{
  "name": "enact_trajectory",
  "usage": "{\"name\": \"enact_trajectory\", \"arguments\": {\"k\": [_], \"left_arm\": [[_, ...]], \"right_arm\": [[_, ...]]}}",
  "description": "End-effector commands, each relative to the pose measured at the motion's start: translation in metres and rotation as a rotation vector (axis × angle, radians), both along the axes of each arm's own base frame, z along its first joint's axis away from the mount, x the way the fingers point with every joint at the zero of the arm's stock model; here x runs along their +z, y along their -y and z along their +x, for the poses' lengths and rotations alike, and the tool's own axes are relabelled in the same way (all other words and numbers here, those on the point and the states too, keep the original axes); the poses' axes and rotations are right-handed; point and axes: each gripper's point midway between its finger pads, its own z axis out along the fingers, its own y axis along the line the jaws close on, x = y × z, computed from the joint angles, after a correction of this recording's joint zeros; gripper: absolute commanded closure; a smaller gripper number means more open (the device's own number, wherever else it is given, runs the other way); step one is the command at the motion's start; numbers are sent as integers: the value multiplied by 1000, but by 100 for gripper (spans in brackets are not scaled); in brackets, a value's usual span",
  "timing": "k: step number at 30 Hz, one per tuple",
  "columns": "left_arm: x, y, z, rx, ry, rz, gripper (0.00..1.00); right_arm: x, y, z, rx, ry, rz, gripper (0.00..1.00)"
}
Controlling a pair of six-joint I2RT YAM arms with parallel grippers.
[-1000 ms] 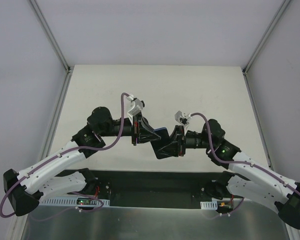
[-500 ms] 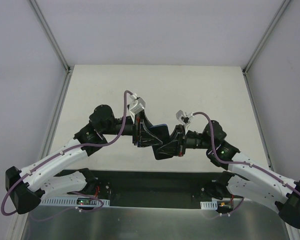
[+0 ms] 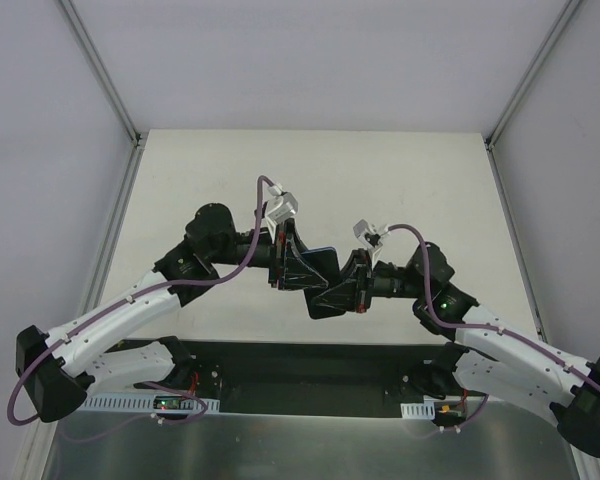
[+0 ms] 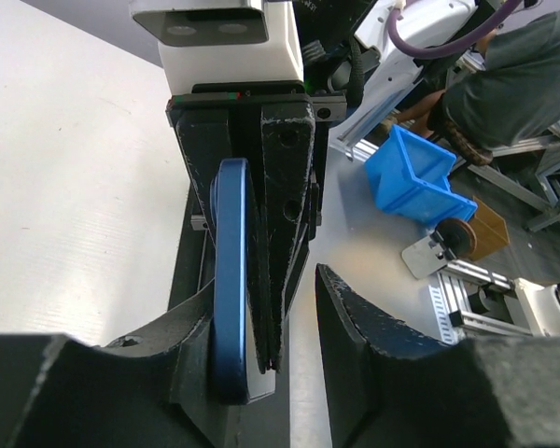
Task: Place the phone on the phone stand
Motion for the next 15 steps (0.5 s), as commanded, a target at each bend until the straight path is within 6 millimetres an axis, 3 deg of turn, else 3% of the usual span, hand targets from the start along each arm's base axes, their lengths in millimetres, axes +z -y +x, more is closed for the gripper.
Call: {"name": "enact_trajectory", "arguments": {"k": [1,2,5,11,15], "left_arm": [[39,0,-11,-55,65,-107,67],[40,0,-10,-54,57,-110,76],[44,1,-10,-54,60,-122,87],[53,1,-7,-29,79,-158,82],[61,0,-11,-54,100,-169,100]], "right_arm": [[25,-1,3,-5,59,85,99],[26,-1,3,-5,63,90,99],[28,-3,1,15,59,94,99],[29,-9,-1,50,56,90,99],[28,-11,0,52,43,94,99]]}}
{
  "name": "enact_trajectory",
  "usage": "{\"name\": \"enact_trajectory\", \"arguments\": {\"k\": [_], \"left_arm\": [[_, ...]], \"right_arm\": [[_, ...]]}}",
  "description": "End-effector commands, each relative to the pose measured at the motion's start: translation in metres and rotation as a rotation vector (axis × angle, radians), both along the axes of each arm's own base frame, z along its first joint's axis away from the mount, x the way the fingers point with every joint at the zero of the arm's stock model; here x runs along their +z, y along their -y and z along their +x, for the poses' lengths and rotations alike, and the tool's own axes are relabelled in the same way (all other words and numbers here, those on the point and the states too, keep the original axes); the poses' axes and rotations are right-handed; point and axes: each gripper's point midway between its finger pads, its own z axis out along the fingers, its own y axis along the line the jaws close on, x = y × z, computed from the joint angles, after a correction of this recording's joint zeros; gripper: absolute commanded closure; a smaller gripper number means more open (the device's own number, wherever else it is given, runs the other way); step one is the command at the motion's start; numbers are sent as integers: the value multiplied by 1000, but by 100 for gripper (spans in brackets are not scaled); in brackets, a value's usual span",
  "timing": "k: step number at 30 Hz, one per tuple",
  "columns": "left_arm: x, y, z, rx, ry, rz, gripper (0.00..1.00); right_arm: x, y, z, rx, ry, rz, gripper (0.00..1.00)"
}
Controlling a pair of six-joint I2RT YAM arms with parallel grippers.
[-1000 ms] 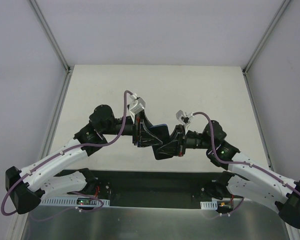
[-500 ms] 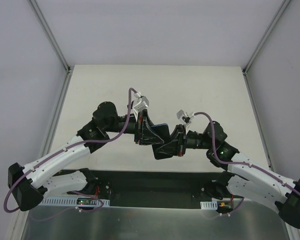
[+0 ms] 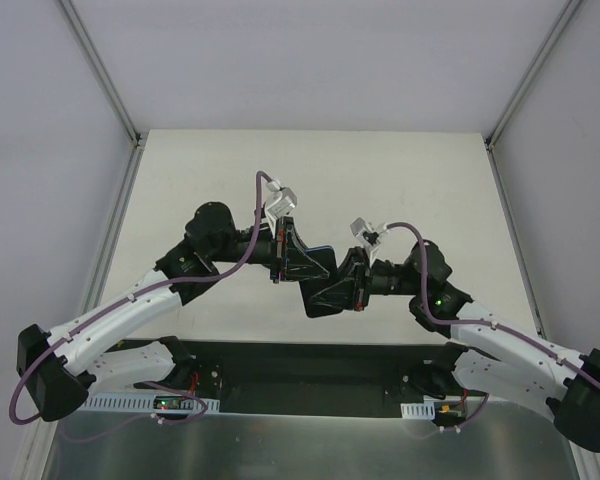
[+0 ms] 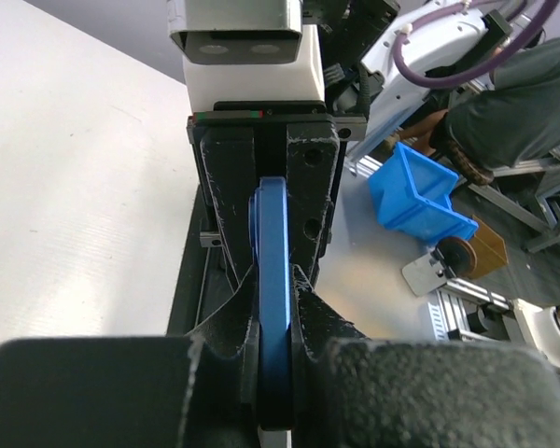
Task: Place the phone on the phone stand
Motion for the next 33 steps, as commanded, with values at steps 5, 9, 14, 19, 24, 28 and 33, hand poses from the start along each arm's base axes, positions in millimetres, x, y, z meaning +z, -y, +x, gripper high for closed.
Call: {"name": "enact_trajectory", "arguments": {"k": [5,9,14,19,24,28,33], "left_arm": [[51,-10,-5,34,166,-82,100],[51,-39,26,302,225,95,100],[53,-90,58,593,282,293,100],[48,-146,82,892,316,402,100],[49,-160,85,946,325,432,100],[41,-156,85,921,321,464,100],[19,-154,82,900,287,498,100]], "right_arm": [[15,-11,18,-60,-16,26,90],[-1,-18,36,-129,-56,-70,2],[-20,-6,96,-475,-68,-217,4],[-6,11,152,-743,14,-403,4],[-28,-9,178,-702,101,-590,21],[-30,-34,193,-656,146,-586,48],[-24,-46,215,-684,190,-606,54]]}}
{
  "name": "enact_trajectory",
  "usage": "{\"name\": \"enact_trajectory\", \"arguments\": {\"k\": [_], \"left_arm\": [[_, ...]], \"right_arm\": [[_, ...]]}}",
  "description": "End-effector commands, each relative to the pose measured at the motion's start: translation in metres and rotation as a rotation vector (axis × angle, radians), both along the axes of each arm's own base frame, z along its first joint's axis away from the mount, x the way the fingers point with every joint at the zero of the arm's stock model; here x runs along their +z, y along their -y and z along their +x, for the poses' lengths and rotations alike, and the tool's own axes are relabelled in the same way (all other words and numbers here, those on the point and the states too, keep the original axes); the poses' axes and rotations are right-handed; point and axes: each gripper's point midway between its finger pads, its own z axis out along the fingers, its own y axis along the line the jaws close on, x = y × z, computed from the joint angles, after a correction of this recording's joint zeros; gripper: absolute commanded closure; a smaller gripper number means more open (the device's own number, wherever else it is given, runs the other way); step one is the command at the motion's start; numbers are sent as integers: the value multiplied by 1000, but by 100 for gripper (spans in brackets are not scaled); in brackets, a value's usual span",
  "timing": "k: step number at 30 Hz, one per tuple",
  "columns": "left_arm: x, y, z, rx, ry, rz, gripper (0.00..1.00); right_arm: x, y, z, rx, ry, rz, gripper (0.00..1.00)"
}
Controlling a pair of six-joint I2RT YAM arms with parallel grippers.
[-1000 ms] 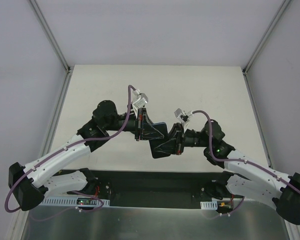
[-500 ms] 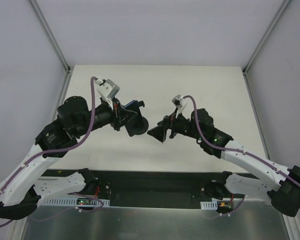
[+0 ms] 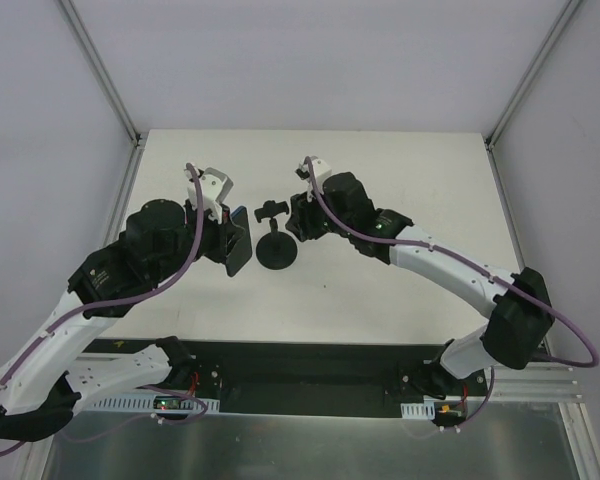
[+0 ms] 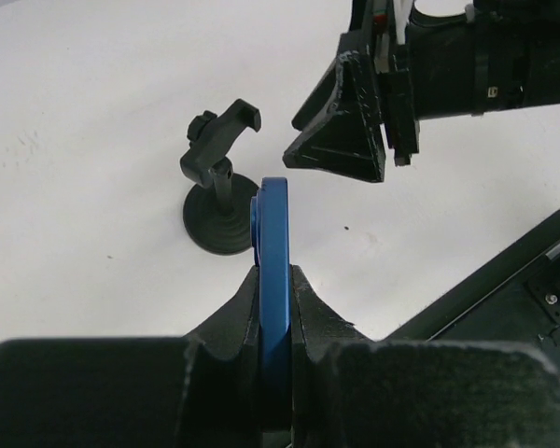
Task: Place the phone on the phone stand
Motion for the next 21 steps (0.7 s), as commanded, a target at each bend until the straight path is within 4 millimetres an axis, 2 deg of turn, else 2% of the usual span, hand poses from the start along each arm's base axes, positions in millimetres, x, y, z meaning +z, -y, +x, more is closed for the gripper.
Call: {"name": "enact_trajectory", "arguments": {"k": [1,3,4,8,12,16,21], "left_arm": [[3,-5,1,20,32,-21,100],[-4,-6,1,28,24,-10,100],[-7,-6,1,27,23,-7,100],[-17,-3,-2,-3,11,8,100],[-16,-5,-3,-3,26,-1,100],[-10,-2,-3,-21,49,-23,100],[-5,3,-2,-30,61,-53,100]], "right_arm": [[23,-12,21,-1,92,-15,54],[26,-16,27,-6,96,-11,55],[20,-19,29,-9,86,-22,56],[18,-17,45,-81,103,-55,65],[20,-20,49,-85,105,-55,66],[14,-23,50,-73,96,-65,66],[12,-32,47,-15,92,-63,70]]}}
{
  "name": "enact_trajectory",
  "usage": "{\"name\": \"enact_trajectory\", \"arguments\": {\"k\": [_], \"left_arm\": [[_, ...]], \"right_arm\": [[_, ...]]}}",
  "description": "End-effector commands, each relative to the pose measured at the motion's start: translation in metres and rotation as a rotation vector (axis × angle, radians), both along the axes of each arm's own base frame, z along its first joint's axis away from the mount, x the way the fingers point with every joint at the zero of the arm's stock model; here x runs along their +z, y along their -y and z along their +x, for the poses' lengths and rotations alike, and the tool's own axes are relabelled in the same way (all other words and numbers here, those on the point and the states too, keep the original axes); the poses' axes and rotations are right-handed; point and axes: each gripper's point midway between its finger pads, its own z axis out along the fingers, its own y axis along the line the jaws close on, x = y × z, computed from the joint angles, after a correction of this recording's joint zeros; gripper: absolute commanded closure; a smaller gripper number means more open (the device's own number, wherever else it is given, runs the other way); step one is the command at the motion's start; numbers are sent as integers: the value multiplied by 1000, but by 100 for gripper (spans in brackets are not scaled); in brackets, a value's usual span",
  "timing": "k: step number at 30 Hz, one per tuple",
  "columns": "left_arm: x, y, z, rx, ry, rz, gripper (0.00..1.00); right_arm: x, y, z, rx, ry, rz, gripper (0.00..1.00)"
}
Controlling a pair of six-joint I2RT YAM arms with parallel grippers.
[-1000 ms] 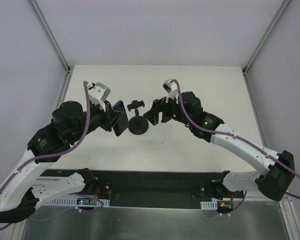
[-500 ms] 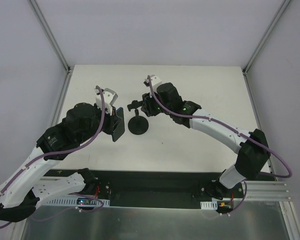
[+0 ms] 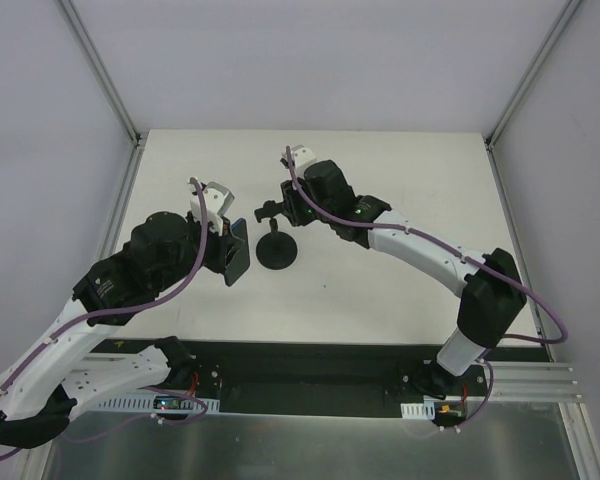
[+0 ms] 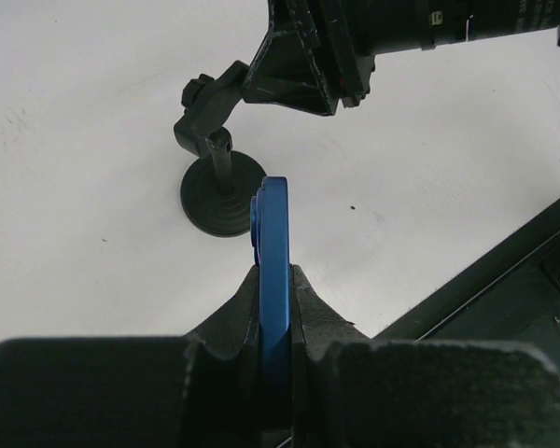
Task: Place the phone on the phone stand
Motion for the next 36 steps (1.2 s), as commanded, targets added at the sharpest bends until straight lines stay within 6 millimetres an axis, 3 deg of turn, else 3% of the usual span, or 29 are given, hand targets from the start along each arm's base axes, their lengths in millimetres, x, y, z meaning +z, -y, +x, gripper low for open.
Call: {"name": "enact_trajectory", "arguments": {"k": [1,4,10,14,15,17,18,23,29,30,36], "left_arm": [[29,9,4,-24,93,-91,100],[29,12,5,-31,88,-94,100],[31,19,5,-55,82,-114,100],[33,32,4,-108,82,-146,100],[33,35,4,-123,83,-153,100],[40,47,0,-200,111,-191,100],[45,52,-1,-227,126,-212,100],[72,81,-10,-422,205,-320,100],[77,111,-10,-629,257,-377,100],[91,116,-14,-701,336,-413,100],[81,140,-20,-969,386,-456,100]], "right_arm": [[19,-11,3,45,41,24,71],[19,-12,5,46,50,18,76],[23,-11,5,56,70,9,99],[29,-1,-2,68,86,8,99],[37,3,-8,76,98,16,99],[33,7,-21,138,93,10,99],[43,11,-28,159,113,26,99],[35,27,-55,274,112,36,99],[39,44,-71,409,46,130,99],[38,48,-73,426,43,133,99],[39,51,-86,592,38,159,99]]}}
